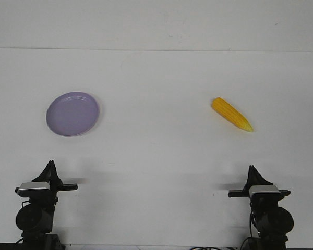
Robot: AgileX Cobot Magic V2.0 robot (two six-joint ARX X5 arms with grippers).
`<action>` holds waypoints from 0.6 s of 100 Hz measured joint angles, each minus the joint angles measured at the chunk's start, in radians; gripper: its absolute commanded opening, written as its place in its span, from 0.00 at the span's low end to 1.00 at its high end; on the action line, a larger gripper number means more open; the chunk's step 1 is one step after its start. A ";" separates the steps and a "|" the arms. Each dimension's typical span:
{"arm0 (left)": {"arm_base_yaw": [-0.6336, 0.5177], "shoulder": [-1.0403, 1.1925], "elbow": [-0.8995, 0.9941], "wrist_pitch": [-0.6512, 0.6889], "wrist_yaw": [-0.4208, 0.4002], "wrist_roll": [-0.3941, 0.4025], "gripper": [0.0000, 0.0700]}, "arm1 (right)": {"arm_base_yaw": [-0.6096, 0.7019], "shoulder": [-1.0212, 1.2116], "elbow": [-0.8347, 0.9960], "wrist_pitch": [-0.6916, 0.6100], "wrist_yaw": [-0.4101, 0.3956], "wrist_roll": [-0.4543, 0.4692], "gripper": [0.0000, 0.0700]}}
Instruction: Place corn on plate with both arms
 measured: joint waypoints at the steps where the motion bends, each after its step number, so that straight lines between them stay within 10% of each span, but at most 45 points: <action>1: 0.000 0.000 0.000 0.000 0.000 0.000 0.02 | 0.000 0.000 0.000 0.000 0.000 0.000 0.03; 60: 0.000 0.000 0.000 0.029 0.000 -0.017 0.02 | 0.000 0.000 0.000 0.000 0.000 0.000 0.03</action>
